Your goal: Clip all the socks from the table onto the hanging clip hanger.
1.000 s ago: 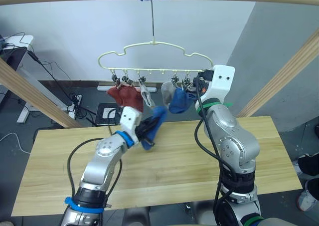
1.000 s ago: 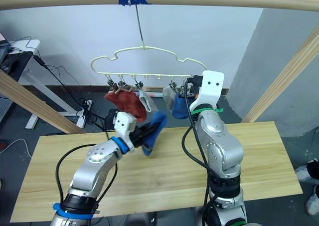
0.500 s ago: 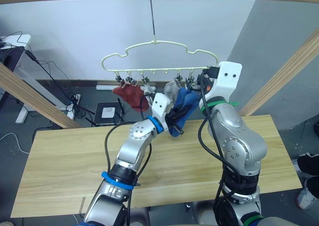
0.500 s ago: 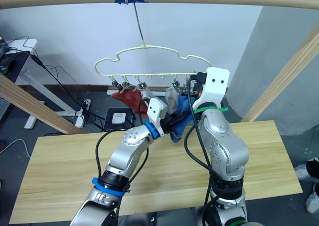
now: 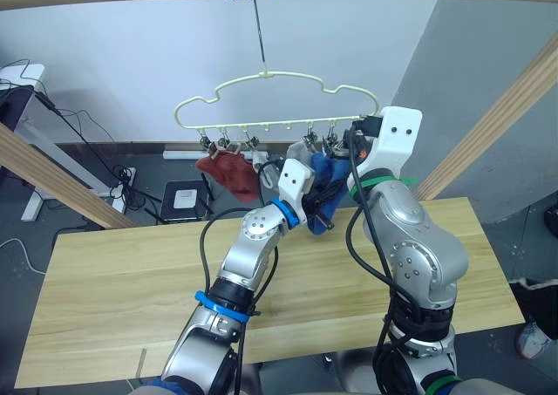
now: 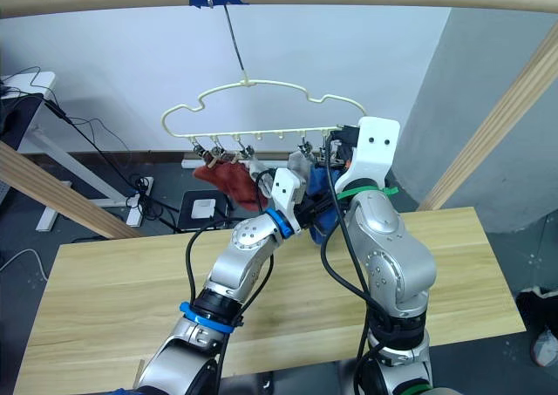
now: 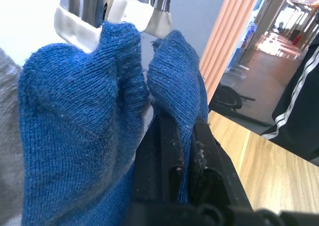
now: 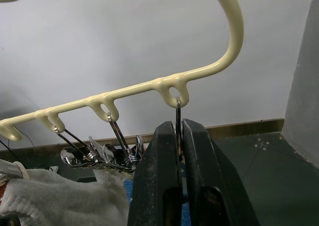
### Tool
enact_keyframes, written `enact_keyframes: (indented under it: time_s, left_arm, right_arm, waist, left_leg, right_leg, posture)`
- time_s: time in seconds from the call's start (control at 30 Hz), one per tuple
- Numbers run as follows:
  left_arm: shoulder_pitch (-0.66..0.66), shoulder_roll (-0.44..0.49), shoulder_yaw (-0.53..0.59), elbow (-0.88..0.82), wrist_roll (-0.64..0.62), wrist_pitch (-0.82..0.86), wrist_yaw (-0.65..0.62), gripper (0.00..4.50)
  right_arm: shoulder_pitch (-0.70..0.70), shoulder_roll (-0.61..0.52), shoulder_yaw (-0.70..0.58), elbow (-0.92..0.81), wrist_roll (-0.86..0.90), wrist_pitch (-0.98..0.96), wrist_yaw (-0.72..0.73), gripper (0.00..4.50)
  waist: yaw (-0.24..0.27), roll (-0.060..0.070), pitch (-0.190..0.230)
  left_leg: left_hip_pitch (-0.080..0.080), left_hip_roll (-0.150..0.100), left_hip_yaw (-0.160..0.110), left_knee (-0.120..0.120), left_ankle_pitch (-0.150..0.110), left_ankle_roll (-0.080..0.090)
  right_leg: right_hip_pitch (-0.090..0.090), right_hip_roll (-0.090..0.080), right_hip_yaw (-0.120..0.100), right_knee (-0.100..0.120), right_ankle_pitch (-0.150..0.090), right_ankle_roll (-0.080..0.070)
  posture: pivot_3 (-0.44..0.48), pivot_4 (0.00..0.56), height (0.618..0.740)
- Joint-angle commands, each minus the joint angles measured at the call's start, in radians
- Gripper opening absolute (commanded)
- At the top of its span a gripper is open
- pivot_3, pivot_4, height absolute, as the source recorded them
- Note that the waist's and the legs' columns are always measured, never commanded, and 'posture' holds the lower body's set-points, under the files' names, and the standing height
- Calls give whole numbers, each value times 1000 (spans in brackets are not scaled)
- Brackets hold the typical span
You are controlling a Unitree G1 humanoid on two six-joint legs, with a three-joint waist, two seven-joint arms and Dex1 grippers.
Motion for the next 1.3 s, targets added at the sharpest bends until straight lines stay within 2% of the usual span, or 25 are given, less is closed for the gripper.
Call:
enact_keyframes:
  time_s: [0.03, 0.33, 0.87, 0.9, 0.93, 1.13, 1.17, 1.3]
  left_arm:
    - [-22, -14, 13, -14, 3, -36, 17, 25]
    - [-26, -9, 21, -1, 15, -74, 36, 25]
    - [-52, -31, 26, 38, 43, -106, 98, 25]
    - [-54, -32, 26, 40, 44, -108, 100, 0]
    - [-55, -32, 26, 44, 47, -111, 102, 0]
    - [-55, -32, 24, 46, 49, -117, 99, 0]
    - [-55, -34, 26, 46, 36, -120, 87, 0]
    - [-44, -23, 35, 22, 17, -108, 64, 0]
  right_arm:
    - [-14, 13, 4, -49, -27, -1, -11, 0]
    - [-12, -12, 25, -51, -82, -13, 7, 0]
    - [-3, 30, 12, -54, -96, 9, 15, 0]
    - [-2, 35, 10, -55, -96, 7, 12, 534]
    - [-1, 36, 8, -55, -96, 8, 11, 791]
    - [-4, 38, 0, -62, -93, 16, 22, 3035]
    - [-5, 35, -4, -68, -90, 18, 27, 3281]
    - [4, 18, -12, -100, -69, 39, 59, 3281]
  waist:
    - [0, 0, 0]
    - [-1, 0, 0]
    - [-3, 0, 0]
    - [-3, 0, 0]
    - [-3, 0, 0]
    - [-15, 0, 0]
    - [-18, 0, 0]
    - [-22, 0, 0]
  left_leg:
    - [0, 0, 0, 0, 0, 0]
    - [0, 0, 0, 1, 0, 0]
    - [0, 0, 0, 1, 0, 0]
    - [0, 0, 0, 2, 0, 0]
    - [0, 0, 0, 2, 0, 0]
    - [0, 0, 0, 2, 0, 0]
    - [0, 0, 0, 2, 0, 0]
    - [0, 0, 0, 2, 0, 0]
  right_leg:
    - [0, 0, 0, 0, 0, 0]
    - [0, 0, 0, 0, 0, 0]
    - [0, 0, 0, 1, 0, 0]
    - [0, 0, 0, 1, 0, 0]
    - [0, 0, 0, 1, 0, 0]
    - [0, 0, 0, 2, 0, 0]
    - [0, 0, 0, 2, 0, 0]
    - [0, 0, 0, 2, 0, 0]
  posture:
    - [-299, 269, 740]
    - [-299, 269, 740]
    - [-298, 269, 740]
    - [-298, 269, 740]
    - [-298, 269, 740]
    - [-298, 269, 740]
    - [-295, 269, 740]
    - [-290, 266, 740]
